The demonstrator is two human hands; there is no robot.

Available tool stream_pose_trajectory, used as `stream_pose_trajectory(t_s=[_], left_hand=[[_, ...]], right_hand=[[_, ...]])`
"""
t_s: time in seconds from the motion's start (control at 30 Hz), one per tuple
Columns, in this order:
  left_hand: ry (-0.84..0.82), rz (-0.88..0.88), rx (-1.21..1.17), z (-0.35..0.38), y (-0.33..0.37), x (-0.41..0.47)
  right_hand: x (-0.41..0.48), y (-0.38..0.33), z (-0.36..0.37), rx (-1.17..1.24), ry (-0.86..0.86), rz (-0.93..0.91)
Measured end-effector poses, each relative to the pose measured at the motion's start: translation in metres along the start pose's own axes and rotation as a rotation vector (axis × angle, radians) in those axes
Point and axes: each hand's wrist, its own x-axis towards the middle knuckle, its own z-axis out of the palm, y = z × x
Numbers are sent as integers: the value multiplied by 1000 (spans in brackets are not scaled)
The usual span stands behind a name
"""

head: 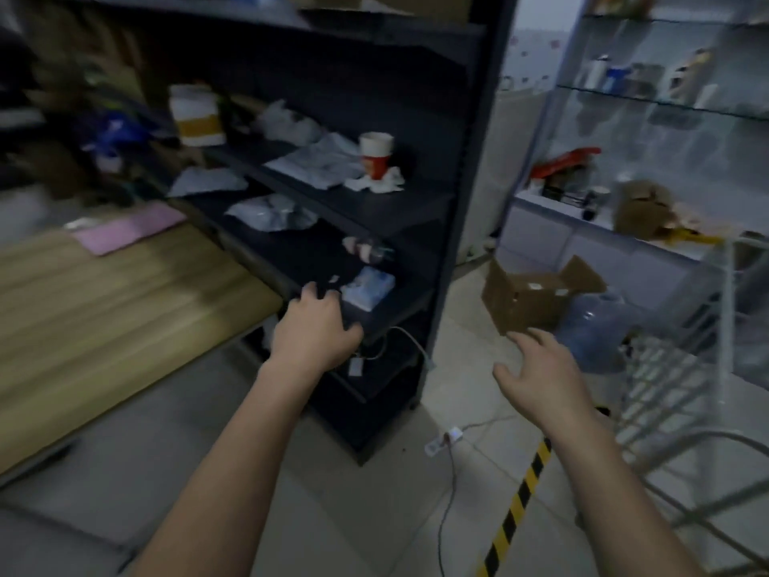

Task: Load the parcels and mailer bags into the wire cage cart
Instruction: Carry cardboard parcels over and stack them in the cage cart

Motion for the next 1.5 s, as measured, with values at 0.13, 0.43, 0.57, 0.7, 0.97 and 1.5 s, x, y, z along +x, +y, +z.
stream_pose_trajectory(t_s=[0.13,0.43,0.57,0.7,0.97,1.5], left_hand=[[0,-180,13,-20,-72,-24],[72,-650,15,-60,-193,-109],[83,-841,33,-68,-223,-148],[113,-977,18,-69,-229,-171],[201,-1167,27,-75,-246,-225],[221,-1198,105,-123,-408,-296]], right_hand=[[6,-78,24,4,-69,-168],[9,-222,72,60,-217,-597],[5,-274,88,64,-299,-771],[3,-310,100,61,-347,-912],[-22,-377,111,21,-410,-1105],[-133,-548,154,-32,-389,-1255]])
